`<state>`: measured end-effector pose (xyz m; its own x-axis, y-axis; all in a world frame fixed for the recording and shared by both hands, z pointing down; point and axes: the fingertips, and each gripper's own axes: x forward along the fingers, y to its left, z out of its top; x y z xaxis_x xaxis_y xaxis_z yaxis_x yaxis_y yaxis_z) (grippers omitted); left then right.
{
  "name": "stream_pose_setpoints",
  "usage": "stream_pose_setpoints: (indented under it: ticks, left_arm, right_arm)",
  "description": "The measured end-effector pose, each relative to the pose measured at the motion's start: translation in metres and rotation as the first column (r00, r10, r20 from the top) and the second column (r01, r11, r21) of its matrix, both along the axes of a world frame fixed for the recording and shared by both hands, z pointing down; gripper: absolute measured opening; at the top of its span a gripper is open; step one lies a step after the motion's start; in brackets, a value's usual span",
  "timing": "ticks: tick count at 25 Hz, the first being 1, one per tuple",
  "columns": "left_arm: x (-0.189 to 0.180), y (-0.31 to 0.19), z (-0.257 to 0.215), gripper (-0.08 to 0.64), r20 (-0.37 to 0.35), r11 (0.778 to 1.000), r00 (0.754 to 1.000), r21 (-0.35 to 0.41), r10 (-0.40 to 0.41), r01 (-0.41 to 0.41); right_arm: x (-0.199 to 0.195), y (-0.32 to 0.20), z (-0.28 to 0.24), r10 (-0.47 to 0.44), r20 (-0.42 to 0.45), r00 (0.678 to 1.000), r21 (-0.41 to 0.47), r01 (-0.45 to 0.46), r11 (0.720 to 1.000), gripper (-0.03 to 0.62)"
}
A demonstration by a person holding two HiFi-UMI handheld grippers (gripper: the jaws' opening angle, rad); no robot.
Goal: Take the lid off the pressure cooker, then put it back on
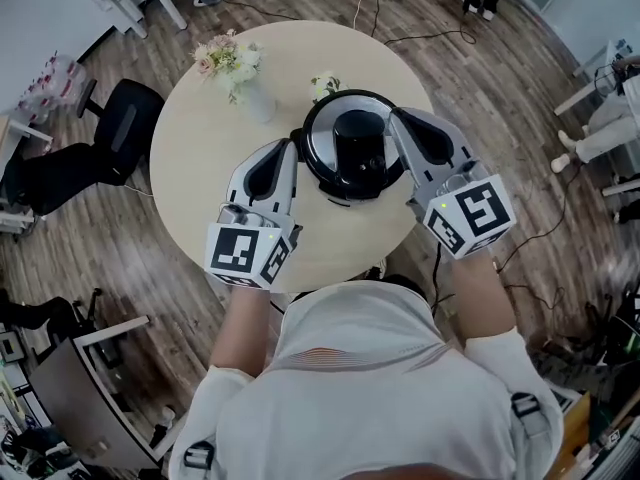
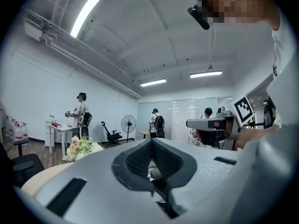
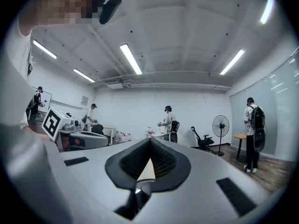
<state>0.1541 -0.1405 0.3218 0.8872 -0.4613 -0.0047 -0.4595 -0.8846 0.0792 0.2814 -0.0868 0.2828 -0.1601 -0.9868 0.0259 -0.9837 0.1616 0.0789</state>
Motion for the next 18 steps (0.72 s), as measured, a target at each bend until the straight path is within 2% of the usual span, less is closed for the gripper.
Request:
stream_pose_setpoints:
  ticks: [4,7,12,18]
  left_arm:
    - [0.009,0.009,-0.003,0.006,0.008,1.000,1.000,0.003,0.021,-0.021]
    - [0.013,0.014,-0.005,0.006,0.014,1.000,1.000,0.003,0.026,-0.026]
    - [0.013,0.015,-0.003,0.006,0.019,1.000,1.000,0.004,0.021,-0.021]
    - [0.010,0.015,-0.005,0.006,0.017,1.000,1.000,0.008,0.014,-0.014]
  right_arm:
    - [0.010,0.014,-0.003,0.062,0.017,0.998,0.034,-0.063,0.997,0.000]
    - [0.017,0.018,-0.001,0.089,0.020,0.996,0.025,-0.089,0.996,-0.002]
    - [0.020,0.017,0.007,0.099,0.000,0.995,0.005,-0.099,0.995,-0.002]
    - [0.015,0.015,0.005,0.072,0.000,0.997,0.002,-0.072,0.997,-0.002]
